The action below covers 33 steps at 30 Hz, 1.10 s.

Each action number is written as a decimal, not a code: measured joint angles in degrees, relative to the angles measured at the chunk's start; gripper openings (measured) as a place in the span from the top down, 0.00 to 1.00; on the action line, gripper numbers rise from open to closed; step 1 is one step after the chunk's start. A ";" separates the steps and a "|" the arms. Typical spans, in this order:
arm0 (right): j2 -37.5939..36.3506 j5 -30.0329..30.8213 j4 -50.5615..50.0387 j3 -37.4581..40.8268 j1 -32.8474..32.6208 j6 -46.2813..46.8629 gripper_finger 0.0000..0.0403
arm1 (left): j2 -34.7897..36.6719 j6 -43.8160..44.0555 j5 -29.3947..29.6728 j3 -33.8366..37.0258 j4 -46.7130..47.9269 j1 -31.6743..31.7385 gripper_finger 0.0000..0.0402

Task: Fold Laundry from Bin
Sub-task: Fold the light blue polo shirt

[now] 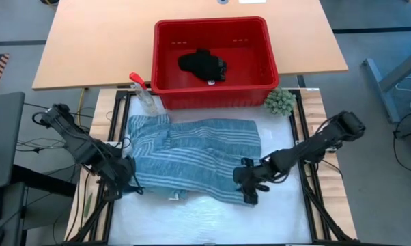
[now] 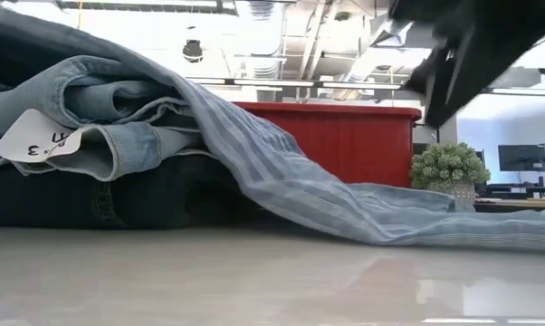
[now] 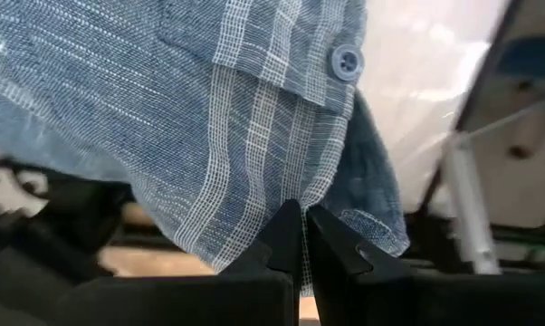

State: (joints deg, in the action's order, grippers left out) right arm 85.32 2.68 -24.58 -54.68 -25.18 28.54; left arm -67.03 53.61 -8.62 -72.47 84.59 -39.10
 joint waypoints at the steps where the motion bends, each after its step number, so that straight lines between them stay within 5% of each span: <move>1: 0.41 0.34 2.30 1.25 0.49 0.13 0.54 | -0.64 -0.36 0.12 0.00 1.04 -0.24 1.00; 15: 8.31 1.72 15.61 6.60 -1.43 3.00 0.60 | -2.79 2.52 10.79 -2.13 1.94 -2.48 1.00; 27: 11.24 8.01 16.75 6.65 -7.45 5.61 0.60 | -2.84 1.68 12.17 -2.14 1.64 -2.46 1.00; 33: 14.10 6.14 15.52 6.47 -9.63 7.32 0.60 | -2.84 1.57 12.21 -2.14 3.01 -2.46 1.00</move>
State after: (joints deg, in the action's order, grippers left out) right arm 99.42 8.82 -9.06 -48.21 -34.81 35.87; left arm -69.87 55.18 3.60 -74.61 87.61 -41.56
